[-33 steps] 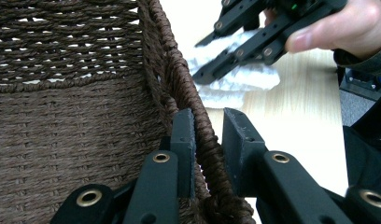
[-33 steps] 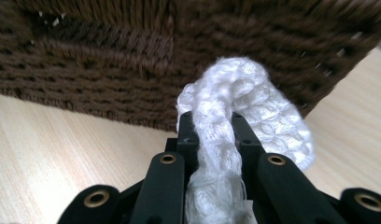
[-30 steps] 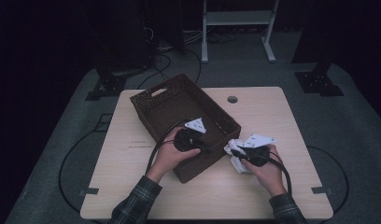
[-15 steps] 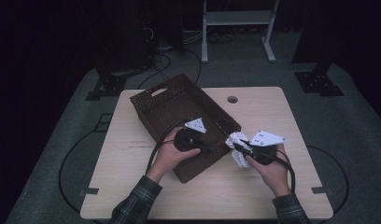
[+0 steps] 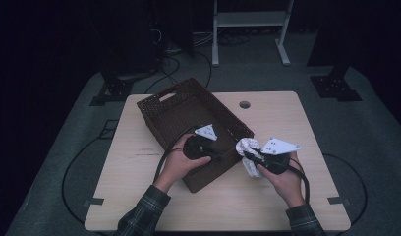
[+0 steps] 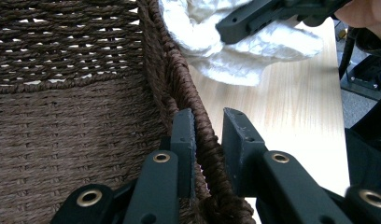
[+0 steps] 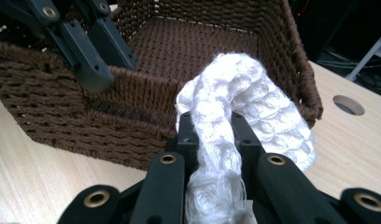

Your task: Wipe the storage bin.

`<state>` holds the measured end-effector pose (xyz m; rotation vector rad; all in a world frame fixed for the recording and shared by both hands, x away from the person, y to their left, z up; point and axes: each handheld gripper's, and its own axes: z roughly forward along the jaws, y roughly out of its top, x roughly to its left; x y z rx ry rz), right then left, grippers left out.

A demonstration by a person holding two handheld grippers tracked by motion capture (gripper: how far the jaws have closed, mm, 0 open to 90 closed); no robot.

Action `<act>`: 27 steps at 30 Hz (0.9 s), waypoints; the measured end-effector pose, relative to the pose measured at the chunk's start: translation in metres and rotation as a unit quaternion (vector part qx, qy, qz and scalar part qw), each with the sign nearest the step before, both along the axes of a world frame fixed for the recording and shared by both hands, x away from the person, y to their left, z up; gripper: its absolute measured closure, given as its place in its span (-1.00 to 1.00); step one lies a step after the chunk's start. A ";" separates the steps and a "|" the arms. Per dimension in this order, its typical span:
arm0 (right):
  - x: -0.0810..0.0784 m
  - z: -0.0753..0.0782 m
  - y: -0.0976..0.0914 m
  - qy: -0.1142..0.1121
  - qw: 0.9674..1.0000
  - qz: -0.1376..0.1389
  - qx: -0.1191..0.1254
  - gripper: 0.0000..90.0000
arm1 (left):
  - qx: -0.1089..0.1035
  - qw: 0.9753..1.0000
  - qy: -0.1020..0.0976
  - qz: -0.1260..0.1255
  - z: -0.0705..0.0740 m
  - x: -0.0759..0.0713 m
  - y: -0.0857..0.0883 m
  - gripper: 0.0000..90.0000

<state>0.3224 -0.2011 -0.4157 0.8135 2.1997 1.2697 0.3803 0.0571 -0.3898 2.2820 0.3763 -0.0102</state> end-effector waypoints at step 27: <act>0.021 -0.059 0.022 0.112 0.991 0.026 -0.069 0.72 | 0.002 1.000 -0.001 -0.001 0.000 0.000 0.000 0.65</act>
